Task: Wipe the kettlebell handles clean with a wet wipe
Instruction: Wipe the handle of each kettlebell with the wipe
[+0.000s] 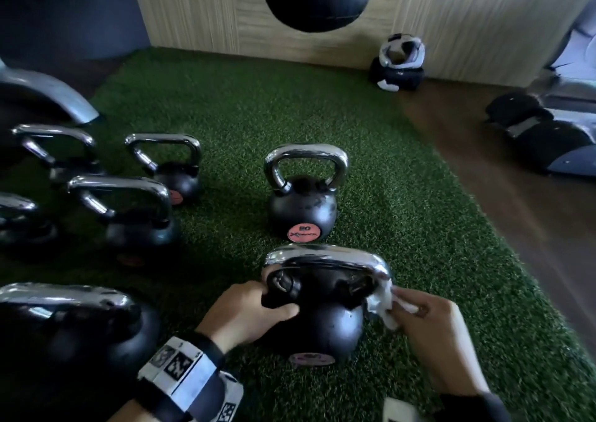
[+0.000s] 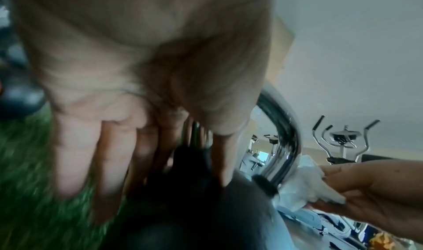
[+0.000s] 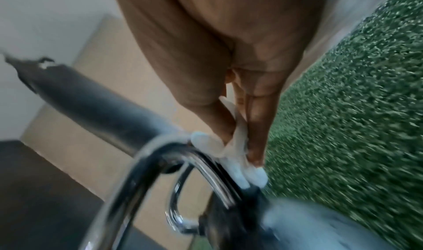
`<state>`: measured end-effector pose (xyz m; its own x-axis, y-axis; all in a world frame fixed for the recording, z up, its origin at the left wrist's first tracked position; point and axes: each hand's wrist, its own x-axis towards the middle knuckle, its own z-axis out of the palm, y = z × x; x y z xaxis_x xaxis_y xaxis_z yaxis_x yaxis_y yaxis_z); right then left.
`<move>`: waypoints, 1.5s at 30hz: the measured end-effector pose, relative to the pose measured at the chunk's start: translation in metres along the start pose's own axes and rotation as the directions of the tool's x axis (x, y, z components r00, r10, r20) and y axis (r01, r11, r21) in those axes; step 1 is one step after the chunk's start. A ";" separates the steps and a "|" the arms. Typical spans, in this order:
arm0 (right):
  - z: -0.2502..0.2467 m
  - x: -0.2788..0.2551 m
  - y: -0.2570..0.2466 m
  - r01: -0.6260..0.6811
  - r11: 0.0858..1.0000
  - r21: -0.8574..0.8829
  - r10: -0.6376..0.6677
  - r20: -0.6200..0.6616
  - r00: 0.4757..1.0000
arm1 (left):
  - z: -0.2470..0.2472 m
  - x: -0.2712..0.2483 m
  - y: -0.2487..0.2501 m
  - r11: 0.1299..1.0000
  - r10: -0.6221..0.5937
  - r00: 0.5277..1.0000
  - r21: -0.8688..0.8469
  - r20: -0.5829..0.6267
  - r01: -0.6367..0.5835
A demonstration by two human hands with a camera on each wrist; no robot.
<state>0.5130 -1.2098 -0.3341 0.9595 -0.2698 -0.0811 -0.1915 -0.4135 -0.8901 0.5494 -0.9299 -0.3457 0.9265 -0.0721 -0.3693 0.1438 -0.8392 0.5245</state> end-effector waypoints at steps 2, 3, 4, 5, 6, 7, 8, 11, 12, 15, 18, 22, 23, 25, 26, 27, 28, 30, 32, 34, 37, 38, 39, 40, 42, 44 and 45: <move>-0.013 -0.007 -0.010 0.019 0.999 0.047 -0.021 0.026 0.999 | -0.015 -0.009 -0.006 0.999 0.011 1.000 0.038 0.013 -0.012; -0.017 -0.012 -0.017 0.050 0.996 0.069 -0.054 0.063 0.997 | -0.022 -0.015 -0.007 0.999 0.047 0.999 -0.005 0.021 -0.047; -0.020 -0.016 -0.024 0.095 0.991 0.091 -0.104 0.099 0.990 | -0.028 -0.021 -0.006 0.989 0.097 0.995 -0.118 0.036 -0.092; -0.021 -0.021 -0.032 0.147 0.983 0.112 -0.161 0.125 0.979 | -0.033 -0.026 -0.001 0.946 0.157 0.986 -0.293 0.049 -0.136; -0.020 -0.024 -0.041 0.200 0.972 0.122 -0.216 0.145 0.965 | -0.038 -0.033 0.007 0.876 0.201 0.978 -0.457 0.060 -0.153; -0.017 -0.026 -0.049 0.248 0.961 0.124 -0.267 0.168 0.949 | -0.041 -0.041 0.016 0.812 0.232 0.970 -0.563 0.068 -0.155; -0.014 -0.028 -0.057 0.296 0.948 0.120 -0.314 0.194 0.929 | -0.043 -0.046 0.026 0.782 0.253 0.965 -0.603 0.074 -0.159; 0.000 -0.032 -0.079 0.408 0.904 0.129 -0.428 0.263 0.865 | -0.045 -0.057 0.054 0.751 0.319 0.946 -0.626 0.065 -0.210; 0.004 -0.031 -0.084 0.434 0.890 0.138 -0.456 0.269 0.848 | -0.043 -0.059 0.060 0.720 0.330 0.943 -0.659 0.049 -0.217; 0.014 -0.028 -0.092 0.534 0.832 0.154 -0.555 0.200 0.807 | -0.042 -0.067 0.069 0.590 0.312 0.950 -0.785 0.004 -0.190; 0.023 -0.032 -0.094 0.615 0.784 0.085 -0.621 0.069 0.781 | -0.045 -0.077 0.065 0.508 0.275 0.960 -0.840 -0.052 -0.191; 0.019 -0.031 -0.086 0.603 0.787 0.129 -0.612 0.035 0.790 | -0.053 -0.081 0.053 0.532 0.208 0.938 -0.772 -0.279 -0.348; 0.014 -0.027 -0.081 0.615 0.779 0.124 -0.621 0.017 0.784 | -0.057 -0.080 0.050 0.565 0.210 0.907 -0.712 -0.364 -0.416; 0.007 -0.014 -0.065 0.608 0.790 0.079 -0.602 -0.087 0.793 | -0.064 -0.078 0.046 0.671 0.241 0.808 -0.509 -0.537 -0.539; 0.004 -0.007 -0.054 0.571 0.820 0.049 -0.559 -0.150 0.816 | -0.066 -0.075 0.045 0.715 0.266 0.750 -0.397 -0.606 -0.575; 0.002 0.001 -0.043 0.529 0.848 0.025 -0.516 -0.192 0.835 | -0.067 -0.071 0.046 0.752 0.298 0.690 -0.282 -0.660 -0.595; 0.003 0.008 -0.030 0.483 0.876 0.000 -0.474 -0.193 0.859 | -0.065 -0.066 0.049 0.778 0.341 0.630 -0.167 -0.697 -0.606; 0.013 0.016 -0.005 0.381 0.924 0.022 -0.379 -0.046 0.924 | -0.059 -0.054 0.059 0.788 0.448 0.552 0.019 -0.703 -0.615; 0.030 0.021 0.019 0.260 0.956 0.138 -0.278 0.133 0.951 | -0.049 -0.040 0.068 0.768 0.542 0.541 0.119 -0.643 -0.629; 0.047 0.024 0.037 0.209 0.962 0.173 -0.236 0.151 0.960 | -0.035 -0.027 0.073 0.742 0.627 0.552 0.205 -0.549 -0.638; 0.060 0.026 0.046 0.229 0.972 0.056 -0.232 0.059 0.971 | -0.020 -0.019 0.075 0.708 0.696 0.527 0.342 -0.489 -0.618; 0.061 0.027 0.048 0.219 0.975 0.030 -0.220 0.039 0.975 | -0.018 -0.017 0.071 0.700 0.703 0.508 0.361 -0.498 -0.616; 0.062 0.026 0.048 0.218 0.976 0.029 -0.219 0.030 0.975 | -0.018 -0.016 0.066 0.703 0.696 0.497 0.348 -0.519 -0.621; 0.063 0.026 0.048 0.211 0.977 0.038 -0.212 0.028 0.977 | -0.020 -0.015 0.059 0.722 0.664 0.504 0.297 -0.553 -0.625; 0.065 0.026 0.050 0.204 0.978 0.054 -0.205 0.025 0.978 | -0.024 -0.013 0.044 0.777 0.551 0.536 0.159 -0.639 -0.609; 0.067 0.026 0.051 0.201 0.978 0.060 -0.203 0.018 0.979 | -0.024 -0.015 0.032 0.791 0.506 0.537 0.115 -0.675 -0.601; 0.068 0.027 0.051 0.197 0.978 0.065 -0.198 0.011 0.980 | -0.021 -0.016 0.030 0.782 0.525 0.522 0.139 -0.672 -0.608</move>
<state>0.5433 -1.1791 -0.4120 0.9807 -0.1726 0.0915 0.0148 -0.4015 -0.9158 0.5467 -0.9425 -0.3078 0.7927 -0.1161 0.5985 -0.4991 -0.6873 0.5277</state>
